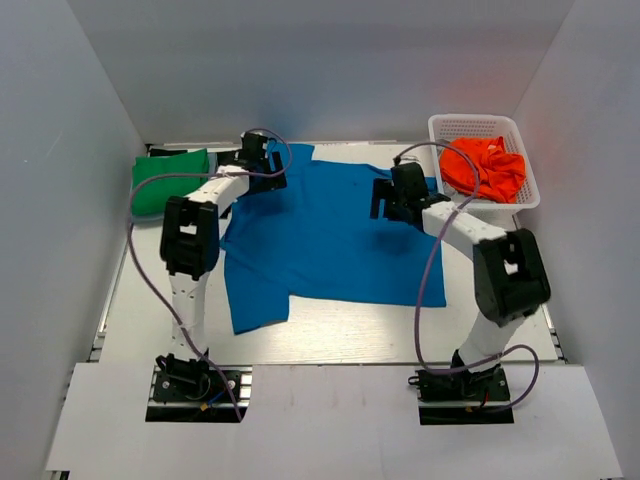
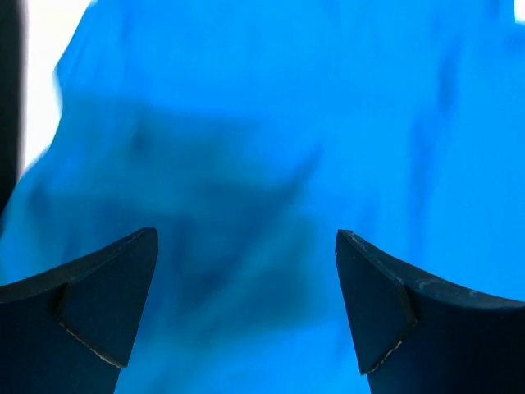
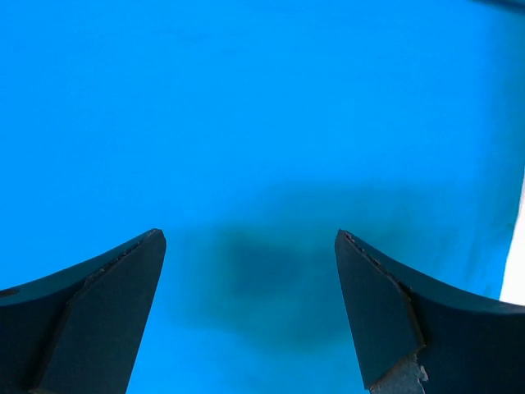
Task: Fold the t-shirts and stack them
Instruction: Flatten out the tshirt
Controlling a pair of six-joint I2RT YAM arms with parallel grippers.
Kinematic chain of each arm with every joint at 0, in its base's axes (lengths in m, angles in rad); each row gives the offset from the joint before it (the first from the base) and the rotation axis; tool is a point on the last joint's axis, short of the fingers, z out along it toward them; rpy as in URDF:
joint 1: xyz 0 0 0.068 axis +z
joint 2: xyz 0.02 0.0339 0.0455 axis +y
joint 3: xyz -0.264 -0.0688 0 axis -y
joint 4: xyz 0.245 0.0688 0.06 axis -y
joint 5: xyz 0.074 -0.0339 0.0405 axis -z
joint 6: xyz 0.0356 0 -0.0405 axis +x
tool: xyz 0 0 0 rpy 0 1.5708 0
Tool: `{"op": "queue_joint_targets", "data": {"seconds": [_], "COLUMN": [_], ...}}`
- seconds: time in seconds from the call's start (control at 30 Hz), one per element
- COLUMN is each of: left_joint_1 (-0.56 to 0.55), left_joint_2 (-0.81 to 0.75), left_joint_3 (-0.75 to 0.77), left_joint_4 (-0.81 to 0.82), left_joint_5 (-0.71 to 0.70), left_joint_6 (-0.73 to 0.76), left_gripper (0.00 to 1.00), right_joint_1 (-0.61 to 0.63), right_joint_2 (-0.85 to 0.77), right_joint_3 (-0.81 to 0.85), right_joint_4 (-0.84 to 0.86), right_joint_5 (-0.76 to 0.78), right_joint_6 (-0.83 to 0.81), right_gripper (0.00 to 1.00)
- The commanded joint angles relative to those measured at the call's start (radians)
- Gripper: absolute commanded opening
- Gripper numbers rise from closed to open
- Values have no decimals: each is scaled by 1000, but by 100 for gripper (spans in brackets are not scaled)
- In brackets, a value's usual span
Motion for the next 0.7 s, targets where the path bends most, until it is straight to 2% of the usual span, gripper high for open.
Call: {"op": "queue_joint_targets", "data": {"seconds": [0.0,0.03,0.07,0.1,0.13,0.2,0.23,0.27,0.4,0.53,0.67], "left_joint_1": [-5,-5,-5,-5,-5,-5,-5,-5,-5,4,16], "left_joint_2": [-285,-398,-456,-516,-571,-736,-792,-911,-1153,-1227,-1207], "left_joint_3": [-127,-238,-299,-421,-478,-648,-710,-840,-1060,-1112,-1126], "left_joint_4": [-44,-44,-55,-68,-85,-168,-194,-225,-301,-398,-368], "left_joint_5": [-28,-61,-84,-106,-170,-248,-294,-304,-360,-410,-404], "left_joint_6": [-45,-86,-113,-141,-170,-293,-340,-430,-592,-690,-686], "left_gripper": [99,99,99,99,99,99,99,99,99,99,99], "right_joint_1": [111,163,183,247,308,370,463,494,692,823,925], "right_joint_2": [-184,-235,-251,-262,-280,-279,-265,-247,-124,6,146], "right_joint_3": [-91,-105,-117,-151,-160,-165,-158,-123,-12,86,172], "right_joint_4": [93,91,94,107,108,110,108,102,105,122,127], "right_joint_5": [-96,-134,-146,-175,-200,-221,-209,-214,-211,-183,-143], "right_joint_6": [-155,-171,-191,-208,-234,-255,-264,-271,-297,-312,-329], "right_gripper": [90,90,90,90,90,90,90,90,90,90,88]}}
